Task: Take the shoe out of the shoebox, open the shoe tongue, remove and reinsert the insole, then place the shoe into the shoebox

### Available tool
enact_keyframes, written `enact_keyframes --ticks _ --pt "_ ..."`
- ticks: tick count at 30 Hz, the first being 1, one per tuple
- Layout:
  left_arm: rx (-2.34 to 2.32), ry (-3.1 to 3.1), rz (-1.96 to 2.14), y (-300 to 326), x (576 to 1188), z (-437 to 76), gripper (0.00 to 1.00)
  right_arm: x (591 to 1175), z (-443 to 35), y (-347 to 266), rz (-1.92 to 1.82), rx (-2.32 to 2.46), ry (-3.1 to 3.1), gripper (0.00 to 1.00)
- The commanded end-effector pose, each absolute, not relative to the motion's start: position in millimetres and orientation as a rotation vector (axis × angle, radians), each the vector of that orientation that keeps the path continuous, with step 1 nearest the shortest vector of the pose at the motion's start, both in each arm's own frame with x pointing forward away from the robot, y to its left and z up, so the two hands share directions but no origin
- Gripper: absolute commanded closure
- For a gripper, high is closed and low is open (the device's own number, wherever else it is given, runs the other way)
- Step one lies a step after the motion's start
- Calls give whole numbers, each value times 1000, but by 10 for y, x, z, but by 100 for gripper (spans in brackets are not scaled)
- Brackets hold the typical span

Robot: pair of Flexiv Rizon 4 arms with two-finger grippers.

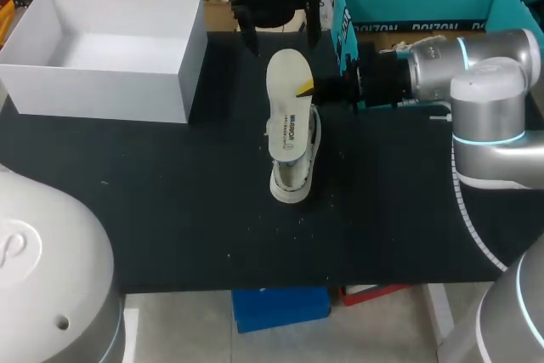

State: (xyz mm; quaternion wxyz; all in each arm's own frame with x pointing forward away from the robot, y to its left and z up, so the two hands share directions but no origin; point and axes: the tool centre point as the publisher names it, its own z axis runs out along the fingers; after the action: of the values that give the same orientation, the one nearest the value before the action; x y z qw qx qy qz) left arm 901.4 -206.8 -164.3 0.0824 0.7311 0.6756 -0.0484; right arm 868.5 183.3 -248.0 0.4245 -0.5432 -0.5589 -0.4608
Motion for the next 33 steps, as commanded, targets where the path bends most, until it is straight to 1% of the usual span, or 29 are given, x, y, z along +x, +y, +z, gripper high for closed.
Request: enact_keyframes --ticks 1,10,20,24,27,33 --pt "2148 2003 -98 -2015 8657 -1665 0 8685 -2483 1843 -1153 -1361 -1398 100" --pt "2131 2027 -101 -1998 8111 -1769 0 8685 -2483 1843 -1153 -1361 -1398 100" --pt "2087 2028 -176 -1895 7805 -1884 0 8685 -2483 1843 -1153 -1361 -1398 100" --pt "1912 1899 -481 -1810 7771 -1869 0 8685 -2483 1843 -1153 -1361 -1398 100" --pt "1733 1741 -816 -1716 7753 -1854 0 8685 -2483 1843 -1153 -1361 -1398 100" --pt "1498 1515 -1135 -1511 7759 -1903 0 8685 -2483 1843 -1153 -1361 -1398 100"
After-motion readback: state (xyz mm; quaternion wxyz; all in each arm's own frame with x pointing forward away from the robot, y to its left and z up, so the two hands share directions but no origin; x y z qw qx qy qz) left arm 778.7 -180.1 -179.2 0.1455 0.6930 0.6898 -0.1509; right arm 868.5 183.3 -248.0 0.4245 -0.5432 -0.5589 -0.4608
